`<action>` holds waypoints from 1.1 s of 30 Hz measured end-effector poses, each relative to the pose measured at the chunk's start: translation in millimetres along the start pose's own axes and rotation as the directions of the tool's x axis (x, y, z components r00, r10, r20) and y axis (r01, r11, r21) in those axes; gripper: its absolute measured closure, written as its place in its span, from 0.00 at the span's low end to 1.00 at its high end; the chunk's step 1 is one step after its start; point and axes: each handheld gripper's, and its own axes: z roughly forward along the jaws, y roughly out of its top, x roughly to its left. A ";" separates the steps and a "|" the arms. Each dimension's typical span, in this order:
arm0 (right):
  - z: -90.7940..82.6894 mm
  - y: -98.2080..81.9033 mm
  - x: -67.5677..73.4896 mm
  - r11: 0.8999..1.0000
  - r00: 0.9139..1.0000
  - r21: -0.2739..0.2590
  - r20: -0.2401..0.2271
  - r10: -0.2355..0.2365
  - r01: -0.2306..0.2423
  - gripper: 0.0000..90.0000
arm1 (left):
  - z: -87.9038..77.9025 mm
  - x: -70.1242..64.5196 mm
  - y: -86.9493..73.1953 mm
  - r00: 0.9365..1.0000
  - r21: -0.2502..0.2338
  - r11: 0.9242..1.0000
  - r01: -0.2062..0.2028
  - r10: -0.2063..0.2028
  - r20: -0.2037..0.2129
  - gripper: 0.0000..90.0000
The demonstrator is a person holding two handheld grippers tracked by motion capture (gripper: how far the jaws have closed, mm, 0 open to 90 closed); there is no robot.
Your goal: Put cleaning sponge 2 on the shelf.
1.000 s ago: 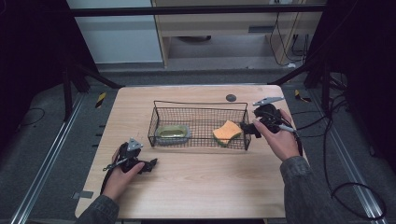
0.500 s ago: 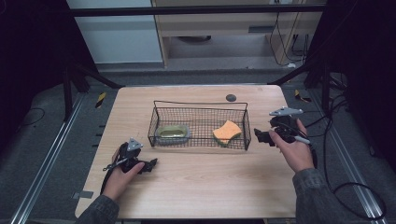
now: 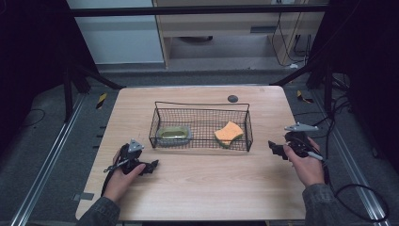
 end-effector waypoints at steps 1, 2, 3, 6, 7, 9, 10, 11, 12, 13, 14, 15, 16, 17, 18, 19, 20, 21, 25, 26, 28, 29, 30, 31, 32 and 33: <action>4.4 -3.6 -1.5 1.000 1.000 0.006 0.002 0.007 -0.007 0.24 | 0.0 0.0 0.0 1.000 0.000 1.000 0.000 0.000 0.000 0.00; 9.6 -7.4 -3.1 1.000 1.000 0.014 0.001 0.021 -0.021 0.24 | 0.0 0.0 0.0 1.000 0.000 1.000 0.000 0.000 0.000 0.00; 17.2 -11.9 -5.7 0.999 0.999 0.029 0.005 0.036 -0.036 0.24 | 0.0 0.0 0.0 1.000 0.000 1.000 0.000 0.000 0.000 0.00; 24.8 -15.1 -9.0 0.998 0.999 0.044 0.006 0.050 -0.051 0.23 | 0.0 0.0 0.0 1.000 0.000 1.000 0.000 0.000 0.000 0.00; 28.0 -15.9 -10.3 0.997 0.998 0.049 0.011 0.059 -0.060 0.23 | 0.0 0.0 0.0 1.000 0.000 1.000 0.000 0.000 0.000 0.00; 35.2 -16.5 -13.9 0.996 0.997 0.055 0.010 0.075 -0.075 0.22 | 0.0 0.0 0.0 1.000 0.000 1.000 0.000 0.000 0.000 0.00; 38.5 -16.6 -15.1 0.995 0.997 0.057 0.011 0.082 -0.082 0.21 | 0.0 0.0 0.0 1.000 0.000 1.000 0.000 0.000 0.000 0.00; 41.3 -16.8 -16.4 0.995 0.997 0.056 0.014 0.080 -0.080 0.21 | 0.0 0.0 0.0 1.000 0.000 1.000 0.000 0.000 0.000 0.00; 45.3 -16.9 -17.4 0.994 0.996 0.057 0.016 0.091 -0.092 0.21 | 0.0 0.0 0.0 1.000 0.000 1.000 0.000 0.000 0.000 0.00; 48.7 -17.3 -18.4 0.993 0.995 0.059 0.016 0.099 -0.100 0.20 | 0.0 0.0 0.0 1.000 0.000 1.000 0.001 -0.001 0.000 0.00; 51.1 -17.5 -18.9 0.992 0.994 0.064 0.014 0.111 -0.112 0.19 | 0.0 0.0 0.0 1.000 0.000 1.000 0.000 0.000 0.000 0.00; 57.9 -18.5 -20.6 0.990 0.992 0.068 0.012 0.123 -0.124 0.18 | 0.0 0.0 0.0 1.000 0.000 1.000 0.000 0.000 0.000 0.00; 57.9 -18.5 -20.6 0.990 0.992 0.068 0.012 0.123 -0.124 0.18 | 0.0 0.0 0.0 1.000 0.000 1.000 0.000 0.000 0.000 0.00; 60.0 -18.6 -20.9 0.989 0.992 0.066 0.013 0.128 -0.129 0.18 | 0.0 0.0 0.0 1.000 0.000 1.000 0.000 0.000 0.000 0.00; 64.9 -18.8 -21.9 0.988 0.989 0.055 0.016 0.146 -0.147 0.16 | 0.0 0.0 0.0 1.000 0.000 1.000 0.000 0.000 0.000 0.00; 64.9 -18.8 -21.9 0.988 0.989 0.055 0.016 0.146 -0.147 0.16 | 0.0 0.0 0.0 1.000 0.000 1.000 0.000 0.000 0.000 0.00; 66.7 -19.0 -22.4 0.987 0.988 0.050 0.016 0.155 -0.156 0.15 | 0.0 0.0 0.0 1.000 0.000 1.000 0.000 0.000 0.000 0.00; 68.8 -19.2 -22.4 0.986 0.987 0.047 0.024 0.161 -0.162 0.15 | 0.0 0.1 0.0 1.000 0.000 1.000 0.000 0.000 0.001 0.00; 76.8 -21.5 -22.4 0.984 0.985 0.034 0.038 0.171 -0.172 0.13 | 0.0 0.0 0.0 1.000 0.000 1.000 0.000 0.000 0.000 0.00; 77.3 -21.6 -22.4 0.984 0.984 0.029 0.040 0.176 -0.177 0.13 | 0.0 0.0 0.0 1.000 0.000 1.000 0.000 0.000 0.001 0.00; 78.0 -21.4 -22.4 0.982 0.982 0.023 0.039 0.185 -0.186 0.11 | 0.0 0.1 0.0 1.000 0.000 1.000 0.000 0.000 0.001 0.00; 78.0 -21.4 -22.4 0.982 0.982 0.023 0.039 0.185 -0.186 0.11 | 0.0 0.1 0.0 1.000 0.000 1.000 0.000 0.000 0.001 0.00; 79.3 -21.7 -21.8 0.984 0.983 0.018 0.050 0.174 -0.175 0.10 | 0.1 0.1 0.0 1.000 0.000 1.000 0.000 0.000 0.001 0.00; 79.3 -21.7 -21.8 0.984 0.983 0.018 0.050 0.174 -0.175 0.10 | 0.1 0.1 0.0 1.000 0.000 1.000 0.000 0.000 0.001 0.00; 79.7 -21.8 -21.6 0.984 0.983 0.017 0.054 0.174 -0.175 0.10 | 0.1 0.1 0.1 1.000 0.000 1.000 0.000 0.000 0.001 0.00; 80.2 -22.1 -21.3 0.984 0.983 0.012 0.058 0.177 -0.178 0.09 | 0.1 0.1 0.1 1.000 0.000 1.000 0.000 0.000 0.001 0.00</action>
